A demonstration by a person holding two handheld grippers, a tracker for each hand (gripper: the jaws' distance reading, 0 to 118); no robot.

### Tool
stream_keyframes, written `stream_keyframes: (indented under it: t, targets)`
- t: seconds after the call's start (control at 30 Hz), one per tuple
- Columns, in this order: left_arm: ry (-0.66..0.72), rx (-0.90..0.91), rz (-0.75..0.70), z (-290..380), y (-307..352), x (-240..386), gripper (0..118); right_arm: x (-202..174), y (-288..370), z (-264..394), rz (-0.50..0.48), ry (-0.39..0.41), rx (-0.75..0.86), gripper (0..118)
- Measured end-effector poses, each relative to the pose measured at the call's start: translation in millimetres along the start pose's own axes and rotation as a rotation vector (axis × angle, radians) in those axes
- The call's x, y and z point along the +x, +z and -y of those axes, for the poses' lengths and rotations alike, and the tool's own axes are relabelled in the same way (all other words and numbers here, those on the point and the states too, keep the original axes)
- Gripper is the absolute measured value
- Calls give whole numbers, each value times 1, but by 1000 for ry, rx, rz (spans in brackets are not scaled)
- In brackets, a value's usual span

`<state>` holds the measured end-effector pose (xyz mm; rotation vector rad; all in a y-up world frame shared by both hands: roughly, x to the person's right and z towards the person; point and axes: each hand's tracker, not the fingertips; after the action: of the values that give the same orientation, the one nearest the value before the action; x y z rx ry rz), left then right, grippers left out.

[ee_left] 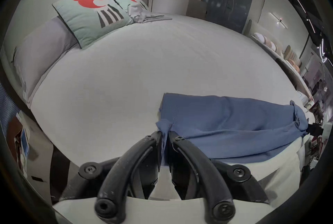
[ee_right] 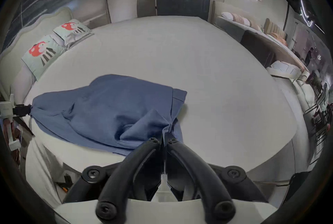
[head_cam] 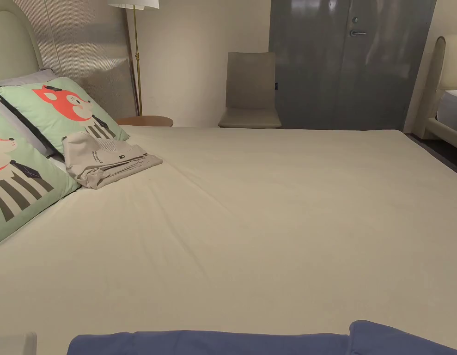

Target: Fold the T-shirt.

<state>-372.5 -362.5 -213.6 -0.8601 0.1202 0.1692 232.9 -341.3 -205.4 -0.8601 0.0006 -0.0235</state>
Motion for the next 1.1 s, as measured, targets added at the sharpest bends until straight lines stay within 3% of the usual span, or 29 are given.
stream_keyframes:
  t: [0.13,0.17,0.2,0.27,0.3,0.33,0.57,0.63,0.7,0.73,0.77,0.8,0.83,0.87,1.1]
  targets:
    - [21,26,15,1,2,-3,4,8,-4,2,0,-12,7,2]
    - [31,68,33,0,7,-3,12,7,-1,2,5,-9,32,5]
    - [32,115,35,-3,15,-1,37,6,5,1,22,-3,80,24]
    - [-13,233,47,-12,36,9,87,-1,17,-9,93,24,181,76]
    - [-31,288,48,-17,47,16,108,-4,23,-15,104,31,242,97]
    - [-47,351,47,-23,57,23,110,-10,34,-21,107,21,319,99]
    - [-61,660,46,-62,102,67,106,-49,70,-72,140,-58,700,95]
    - [-58,700,69,-65,106,75,85,-64,72,-80,131,-62,747,79]
    - [-67,723,73,-67,108,83,41,-75,71,-83,123,-47,762,52]
    - [-69,733,72,-68,107,87,33,-82,71,-84,117,-33,773,46]
    - [-71,735,66,-69,106,89,33,-87,70,-85,117,-29,779,46]
    - [-73,737,62,-70,104,91,10,-92,69,-85,119,-29,784,29]
    - [-76,735,65,-71,103,91,0,-96,67,-85,122,-28,791,13]
    - [-73,728,77,-72,102,90,0,-99,65,-85,127,-26,797,1]
    - [153,458,417,-82,68,30,0,-113,54,-84,97,7,765,0]
